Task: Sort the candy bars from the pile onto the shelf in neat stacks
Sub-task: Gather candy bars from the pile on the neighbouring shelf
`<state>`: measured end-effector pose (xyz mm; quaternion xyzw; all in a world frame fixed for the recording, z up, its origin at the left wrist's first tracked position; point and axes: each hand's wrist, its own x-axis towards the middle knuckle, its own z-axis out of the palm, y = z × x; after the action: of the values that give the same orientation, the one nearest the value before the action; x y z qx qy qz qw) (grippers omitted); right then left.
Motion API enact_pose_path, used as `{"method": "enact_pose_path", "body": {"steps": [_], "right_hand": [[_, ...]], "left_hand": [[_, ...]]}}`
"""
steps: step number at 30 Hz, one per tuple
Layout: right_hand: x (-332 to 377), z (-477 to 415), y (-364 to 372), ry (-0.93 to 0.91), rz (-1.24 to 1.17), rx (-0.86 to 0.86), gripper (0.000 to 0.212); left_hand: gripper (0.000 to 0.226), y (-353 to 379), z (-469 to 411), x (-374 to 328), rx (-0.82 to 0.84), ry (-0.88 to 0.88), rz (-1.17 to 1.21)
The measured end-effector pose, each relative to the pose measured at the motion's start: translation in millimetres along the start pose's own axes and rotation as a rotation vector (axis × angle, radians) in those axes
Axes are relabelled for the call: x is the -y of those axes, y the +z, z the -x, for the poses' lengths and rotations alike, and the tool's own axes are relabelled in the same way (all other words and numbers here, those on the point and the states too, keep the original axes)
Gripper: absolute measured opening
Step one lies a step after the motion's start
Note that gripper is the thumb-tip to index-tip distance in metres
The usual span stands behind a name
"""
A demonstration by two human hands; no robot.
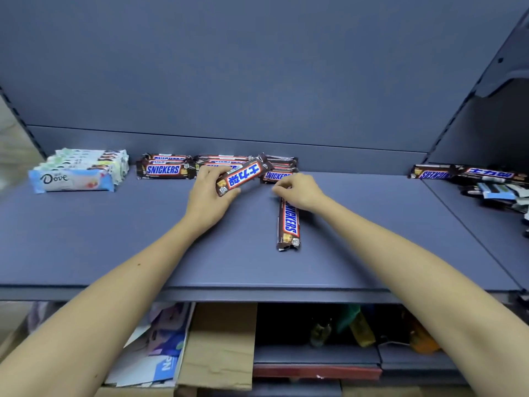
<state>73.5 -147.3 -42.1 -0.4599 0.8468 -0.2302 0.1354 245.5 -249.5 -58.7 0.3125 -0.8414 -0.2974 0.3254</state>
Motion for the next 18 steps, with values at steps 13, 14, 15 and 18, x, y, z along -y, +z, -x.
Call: {"method": "enact_pose_path", "body": {"steps": [13, 14, 15, 18], "right_hand": [[61.4, 1.5, 25.8, 0.028, -0.893, 0.081, 0.015], [63.5, 0.8, 26.6, 0.027, -0.887, 0.098, 0.015], [65.4, 0.6, 27.4, 0.031, -0.877, 0.119, 0.016], [66.7, -1.6, 32.2, 0.03, -0.843, 0.146, 0.017]], "left_hand": [[0.021, -10.5, 5.5, 9.0, 0.036, -0.138, 0.275], [0.028, -12.9, 4.9, 12.1, 0.042, -0.163, 0.297], [0.032, -16.1, 4.6, 13.5, 0.048, -0.187, 0.317], [0.038, -23.6, 5.5, 14.7, 0.074, -0.229, 0.376]]}}
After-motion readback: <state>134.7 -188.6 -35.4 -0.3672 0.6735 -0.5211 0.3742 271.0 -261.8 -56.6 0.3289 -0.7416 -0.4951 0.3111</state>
